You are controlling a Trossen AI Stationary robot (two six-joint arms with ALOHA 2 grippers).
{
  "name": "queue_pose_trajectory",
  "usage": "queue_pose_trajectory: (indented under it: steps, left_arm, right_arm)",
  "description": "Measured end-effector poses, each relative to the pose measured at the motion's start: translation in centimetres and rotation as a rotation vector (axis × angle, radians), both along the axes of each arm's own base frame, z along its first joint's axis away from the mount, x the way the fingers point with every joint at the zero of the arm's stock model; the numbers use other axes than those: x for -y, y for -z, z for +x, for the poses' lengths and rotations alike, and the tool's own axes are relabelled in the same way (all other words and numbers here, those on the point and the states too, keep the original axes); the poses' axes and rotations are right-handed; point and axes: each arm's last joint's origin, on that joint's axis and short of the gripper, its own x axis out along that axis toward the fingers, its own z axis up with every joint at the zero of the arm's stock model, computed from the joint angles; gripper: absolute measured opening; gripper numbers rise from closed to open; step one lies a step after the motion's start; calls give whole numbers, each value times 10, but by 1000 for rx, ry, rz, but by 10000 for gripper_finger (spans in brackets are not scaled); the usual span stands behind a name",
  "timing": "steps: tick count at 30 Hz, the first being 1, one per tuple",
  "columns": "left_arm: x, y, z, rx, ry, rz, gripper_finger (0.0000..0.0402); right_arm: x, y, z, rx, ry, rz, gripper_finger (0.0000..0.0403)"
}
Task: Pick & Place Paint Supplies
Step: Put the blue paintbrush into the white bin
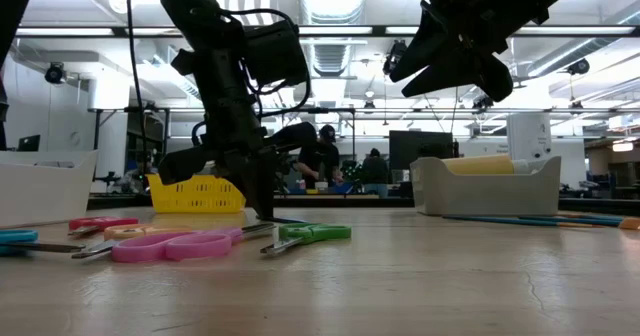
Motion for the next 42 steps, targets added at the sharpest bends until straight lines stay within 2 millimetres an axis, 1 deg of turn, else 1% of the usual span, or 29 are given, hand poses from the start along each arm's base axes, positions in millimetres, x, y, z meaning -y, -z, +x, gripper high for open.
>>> queue_pose_trajectory:
  steps: [9, 18, 23, 29, 31, 36, 42]
  left_arm:
    - [3, -11, -1, 34, 62, 14, 8]
    - [4, -13, -1, 40, 73, 21, 8]
    - [4, -19, -1, 57, 226, 80, 8]
    - [9, -37, -3, 97, 469, 182, 8]
    - [12, -43, -5, 112, 524, 204, 8]
    - [22, -59, -15, 114, 580, 213, 8]
    - [36, -86, -35, 110, 688, 260, 8]
  right_arm:
    - [0, 0, 0, 0, 0, 0, 130]
    - [0, 0, 0, 0, 0, 0, 130]
    - [0, 0, 0, 0, -1, 0, 130]
    - [0, 0, 0, 0, 0, 0, 130]
    - [0, 0, 0, 0, 0, 0, 130]
    - [0, 0, 0, 0, 0, 0, 130]
    - [0, 0, 0, 0, 0, 0, 130]
